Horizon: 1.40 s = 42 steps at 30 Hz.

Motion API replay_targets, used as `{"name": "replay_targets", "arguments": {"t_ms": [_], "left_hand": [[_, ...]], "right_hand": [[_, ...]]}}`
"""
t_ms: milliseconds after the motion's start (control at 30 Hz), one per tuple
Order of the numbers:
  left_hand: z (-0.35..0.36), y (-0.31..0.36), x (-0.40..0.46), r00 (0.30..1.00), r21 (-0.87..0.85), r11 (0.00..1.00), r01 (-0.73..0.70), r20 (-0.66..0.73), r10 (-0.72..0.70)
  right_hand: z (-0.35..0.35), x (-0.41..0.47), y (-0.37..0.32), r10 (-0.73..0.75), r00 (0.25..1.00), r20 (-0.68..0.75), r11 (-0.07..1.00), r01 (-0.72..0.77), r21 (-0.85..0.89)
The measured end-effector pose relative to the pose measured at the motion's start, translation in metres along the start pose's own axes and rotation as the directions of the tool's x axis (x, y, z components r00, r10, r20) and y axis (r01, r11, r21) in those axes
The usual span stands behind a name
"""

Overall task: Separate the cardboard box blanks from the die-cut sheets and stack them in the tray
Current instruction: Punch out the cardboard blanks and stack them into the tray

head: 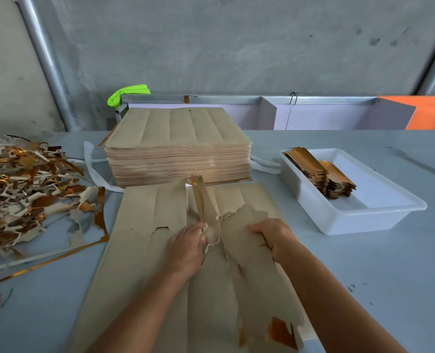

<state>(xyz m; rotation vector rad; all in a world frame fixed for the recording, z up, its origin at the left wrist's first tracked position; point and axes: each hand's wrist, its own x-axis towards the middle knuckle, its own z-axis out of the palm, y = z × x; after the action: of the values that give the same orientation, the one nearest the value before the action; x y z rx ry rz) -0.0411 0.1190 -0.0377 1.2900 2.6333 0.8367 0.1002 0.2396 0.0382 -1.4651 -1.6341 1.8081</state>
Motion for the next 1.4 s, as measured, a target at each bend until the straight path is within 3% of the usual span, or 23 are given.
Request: {"name": "replay_targets", "arguments": {"t_ms": [200,467,567,767,1033,1200,1300,1400], "left_hand": [[0.003,-0.002,-0.001,0.996,0.045,0.998,-0.04,-0.074,0.044],[0.004,0.0,-0.005,0.992,0.102,0.992,-0.07,-0.099,0.08],[0.006,-0.001,-0.005,0.987,0.108,0.992,-0.071,-0.133,0.086],[0.007,-0.001,-0.004,0.984,0.15,0.986,-0.067,-0.153,0.09],[0.005,0.001,-0.007,0.988,0.117,0.992,-0.048,-0.144,0.064],[-0.003,0.01,-0.014,0.982,0.071,0.997,-0.029,-0.184,0.042],[-0.01,0.02,-0.025,0.948,0.021,0.995,-0.097,-0.304,0.099],[-0.013,0.031,-0.034,0.804,0.145,0.934,-0.326,-0.477,0.355]], "right_hand": [[-0.001,0.0,0.01,0.021,1.0,-0.015,0.995,-0.019,0.097],[0.013,0.009,-0.004,-0.068,0.996,0.053,0.997,0.071,-0.043],[0.007,0.009,0.0,-0.096,0.993,0.064,0.993,0.091,0.074],[-0.018,0.004,0.008,-0.199,0.97,-0.137,0.934,0.23,0.273],[-0.06,-0.003,-0.003,-0.146,0.907,-0.395,0.78,0.351,0.518],[-0.087,-0.009,-0.004,-0.152,0.882,-0.447,0.774,0.388,0.501],[-0.096,-0.012,0.003,-0.195,0.872,-0.449,0.816,0.398,0.419],[-0.101,-0.015,0.012,-0.211,0.868,-0.45,0.843,0.394,0.365]]}}
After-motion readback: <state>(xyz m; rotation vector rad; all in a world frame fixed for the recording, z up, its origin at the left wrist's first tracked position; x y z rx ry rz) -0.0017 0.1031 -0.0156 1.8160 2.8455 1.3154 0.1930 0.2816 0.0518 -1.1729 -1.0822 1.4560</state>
